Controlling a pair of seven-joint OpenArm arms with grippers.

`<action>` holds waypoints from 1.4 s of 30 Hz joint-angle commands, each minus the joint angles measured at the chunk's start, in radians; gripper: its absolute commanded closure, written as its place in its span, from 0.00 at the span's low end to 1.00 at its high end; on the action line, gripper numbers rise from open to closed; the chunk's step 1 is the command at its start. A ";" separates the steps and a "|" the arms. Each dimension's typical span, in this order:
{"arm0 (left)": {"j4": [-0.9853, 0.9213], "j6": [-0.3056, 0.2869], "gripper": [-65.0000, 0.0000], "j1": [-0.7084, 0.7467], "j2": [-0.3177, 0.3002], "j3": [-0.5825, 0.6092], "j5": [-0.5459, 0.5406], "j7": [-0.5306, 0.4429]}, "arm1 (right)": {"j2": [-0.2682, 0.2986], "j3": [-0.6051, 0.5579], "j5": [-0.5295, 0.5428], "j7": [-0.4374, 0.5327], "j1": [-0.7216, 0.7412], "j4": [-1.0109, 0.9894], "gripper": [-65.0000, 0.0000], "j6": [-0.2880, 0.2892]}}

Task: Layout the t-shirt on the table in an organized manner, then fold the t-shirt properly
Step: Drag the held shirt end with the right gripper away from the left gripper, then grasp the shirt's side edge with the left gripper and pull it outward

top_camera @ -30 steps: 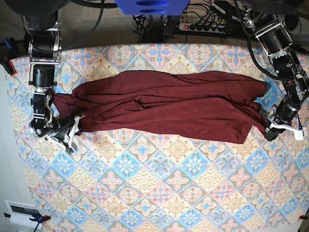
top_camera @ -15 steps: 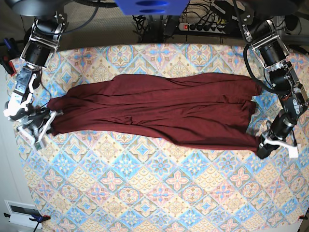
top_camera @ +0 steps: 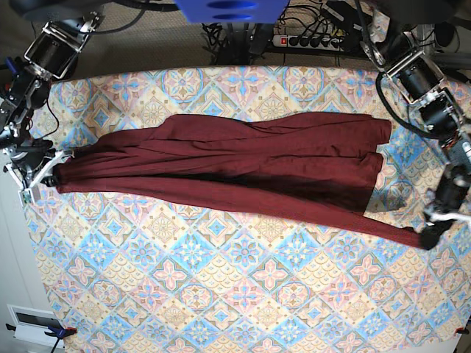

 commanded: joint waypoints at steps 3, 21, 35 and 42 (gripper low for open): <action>0.015 -0.010 1.00 -0.049 -0.070 -0.029 -0.026 0.015 | 0.026 0.018 0.009 0.018 0.015 0.017 1.00 -0.005; -0.040 -0.008 1.00 -0.273 -0.191 -0.017 0.187 0.020 | 0.026 -0.221 0.133 0.027 0.436 -0.041 1.00 -0.005; -0.250 0.043 0.52 -0.232 -0.197 0.235 0.262 -0.132 | 0.026 -0.330 -0.042 0.141 0.614 -0.247 1.00 -0.005; 0.085 0.046 0.52 0.187 -0.164 0.224 0.126 -0.034 | 0.026 -0.330 -0.053 0.143 0.611 -0.244 1.00 -0.005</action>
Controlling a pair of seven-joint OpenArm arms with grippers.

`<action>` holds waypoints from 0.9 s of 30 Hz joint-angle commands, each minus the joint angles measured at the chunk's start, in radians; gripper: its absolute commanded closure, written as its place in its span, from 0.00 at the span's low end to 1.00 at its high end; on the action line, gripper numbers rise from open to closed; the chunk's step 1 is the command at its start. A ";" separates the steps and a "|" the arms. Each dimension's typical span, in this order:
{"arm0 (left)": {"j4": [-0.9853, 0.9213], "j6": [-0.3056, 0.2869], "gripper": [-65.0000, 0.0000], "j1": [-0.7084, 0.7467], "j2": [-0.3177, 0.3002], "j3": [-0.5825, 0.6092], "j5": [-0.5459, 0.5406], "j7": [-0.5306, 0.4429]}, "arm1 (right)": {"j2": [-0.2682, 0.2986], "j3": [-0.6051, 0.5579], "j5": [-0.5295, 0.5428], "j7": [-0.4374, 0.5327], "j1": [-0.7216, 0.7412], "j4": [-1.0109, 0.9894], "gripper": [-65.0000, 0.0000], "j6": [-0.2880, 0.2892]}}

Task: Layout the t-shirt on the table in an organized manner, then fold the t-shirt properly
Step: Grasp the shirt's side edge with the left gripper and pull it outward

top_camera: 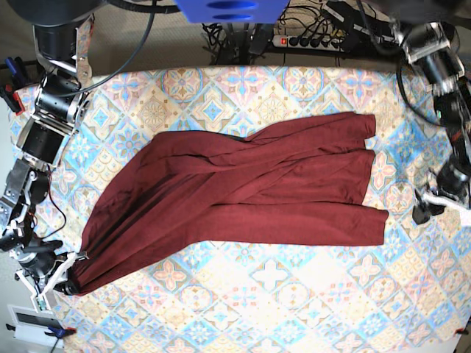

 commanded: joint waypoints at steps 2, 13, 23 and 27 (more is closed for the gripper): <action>0.042 -0.001 0.52 0.066 0.015 -0.001 -0.006 -0.037 | 0.021 0.005 0.016 0.031 0.034 0.020 1.00 -0.004; -0.042 -0.001 0.52 0.193 0.159 0.007 0.078 -0.106 | 0.016 0.004 0.017 0.025 0.031 0.056 1.00 -0.004; -0.111 -0.001 0.52 0.098 0.274 0.088 0.229 -0.106 | 0.016 0.004 0.017 0.025 0.031 0.058 1.00 -0.004; -0.186 -0.001 0.60 0.058 0.279 0.088 0.229 -0.106 | 0.016 0.005 0.017 0.023 0.031 0.060 1.00 -0.004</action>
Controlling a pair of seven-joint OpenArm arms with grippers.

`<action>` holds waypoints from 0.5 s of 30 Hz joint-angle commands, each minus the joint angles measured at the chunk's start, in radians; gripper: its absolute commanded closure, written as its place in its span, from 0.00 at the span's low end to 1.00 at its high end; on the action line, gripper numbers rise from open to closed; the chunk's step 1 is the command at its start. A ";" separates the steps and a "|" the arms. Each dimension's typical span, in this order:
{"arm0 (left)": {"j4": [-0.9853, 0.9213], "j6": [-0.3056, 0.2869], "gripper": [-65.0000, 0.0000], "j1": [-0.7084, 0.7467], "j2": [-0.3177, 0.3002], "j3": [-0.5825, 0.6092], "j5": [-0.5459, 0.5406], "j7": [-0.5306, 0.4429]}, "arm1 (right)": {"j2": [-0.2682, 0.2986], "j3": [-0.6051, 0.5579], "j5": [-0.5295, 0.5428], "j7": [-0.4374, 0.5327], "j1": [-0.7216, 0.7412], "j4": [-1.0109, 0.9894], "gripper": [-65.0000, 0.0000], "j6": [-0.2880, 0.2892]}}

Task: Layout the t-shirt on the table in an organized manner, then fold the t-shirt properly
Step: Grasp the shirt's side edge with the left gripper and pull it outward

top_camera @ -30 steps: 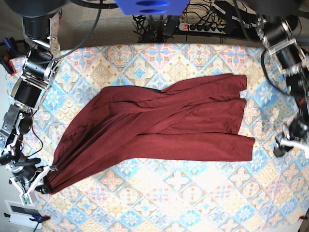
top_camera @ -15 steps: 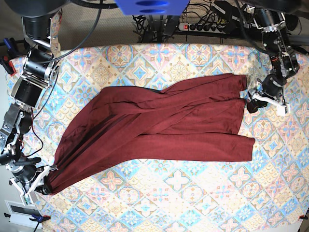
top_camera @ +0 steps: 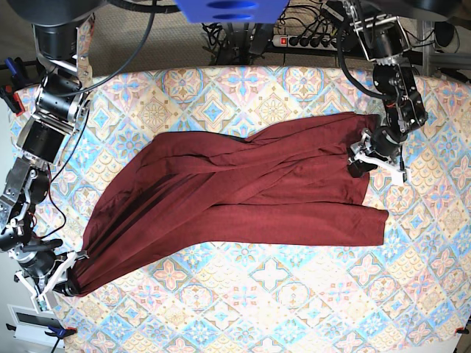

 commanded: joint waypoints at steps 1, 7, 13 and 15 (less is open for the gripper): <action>0.007 0.008 0.69 -0.005 -0.007 -0.001 0.003 0.010 | 0.016 0.005 0.015 0.029 0.035 0.022 1.00 -0.005; 0.071 0.008 0.99 -0.049 -0.018 -0.011 -0.054 -0.048 | 0.016 0.007 0.015 0.029 0.035 0.022 1.00 -0.005; 0.185 0.008 1.00 -0.195 -0.045 -0.164 -0.165 0.035 | 0.016 0.005 0.015 0.029 0.035 0.022 1.00 -0.005; 0.217 0.008 1.00 -0.241 -0.064 -0.230 -0.189 0.071 | 0.016 0.005 0.015 0.029 0.035 0.022 1.00 -0.005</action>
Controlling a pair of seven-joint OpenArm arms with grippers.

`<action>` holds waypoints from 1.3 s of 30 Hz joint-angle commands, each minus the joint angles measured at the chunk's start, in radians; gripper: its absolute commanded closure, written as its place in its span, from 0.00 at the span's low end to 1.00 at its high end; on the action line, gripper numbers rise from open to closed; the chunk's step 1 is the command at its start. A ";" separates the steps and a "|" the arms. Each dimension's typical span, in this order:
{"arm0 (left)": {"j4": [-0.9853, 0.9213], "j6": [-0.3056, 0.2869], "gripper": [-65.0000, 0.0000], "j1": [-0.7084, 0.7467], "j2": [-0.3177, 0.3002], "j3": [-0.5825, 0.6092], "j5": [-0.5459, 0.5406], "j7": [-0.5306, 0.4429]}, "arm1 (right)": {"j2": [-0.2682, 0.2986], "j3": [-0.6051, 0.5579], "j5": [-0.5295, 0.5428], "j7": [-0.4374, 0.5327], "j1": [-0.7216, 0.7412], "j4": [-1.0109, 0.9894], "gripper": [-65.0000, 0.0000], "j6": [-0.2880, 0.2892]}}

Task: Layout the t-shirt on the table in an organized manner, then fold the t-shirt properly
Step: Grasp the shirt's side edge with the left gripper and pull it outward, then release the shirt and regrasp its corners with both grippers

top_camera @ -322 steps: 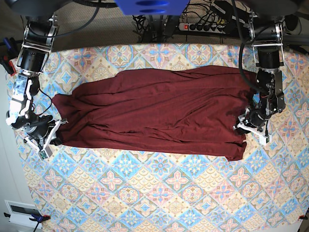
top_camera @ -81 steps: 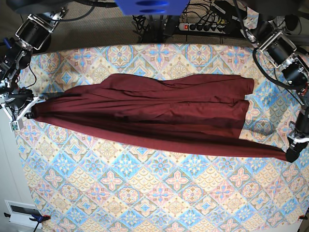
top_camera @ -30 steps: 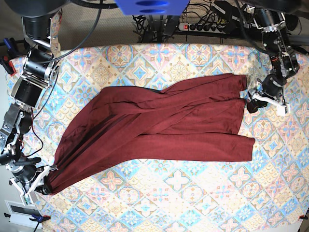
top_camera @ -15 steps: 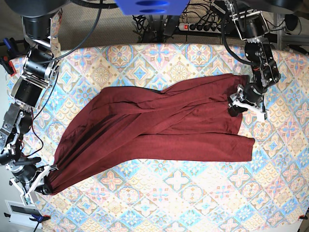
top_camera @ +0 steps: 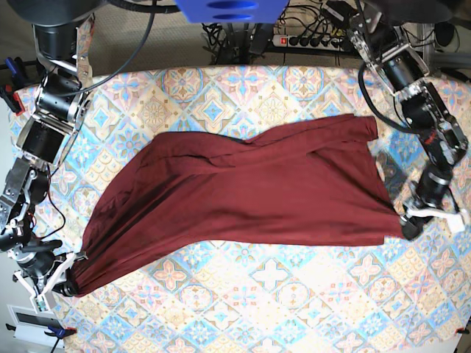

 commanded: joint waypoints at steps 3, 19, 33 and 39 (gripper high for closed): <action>0.029 -0.010 1.00 -0.114 -0.055 -0.051 -0.022 0.003 | 0.017 0.003 0.018 0.033 0.034 0.016 1.00 -0.004; -0.637 -0.008 1.00 -0.526 -0.143 -0.028 0.262 -0.266 | -0.061 0.003 0.010 0.043 0.023 -0.062 1.00 -0.004; -0.655 0.082 0.50 -0.441 -0.146 0.087 0.289 -0.253 | -0.069 -0.010 -0.199 0.092 0.017 -0.183 0.71 -0.004; -0.289 0.078 0.49 -0.093 -0.115 0.086 0.107 -0.129 | -0.064 -0.079 -0.196 0.059 -0.090 -0.079 0.65 -0.004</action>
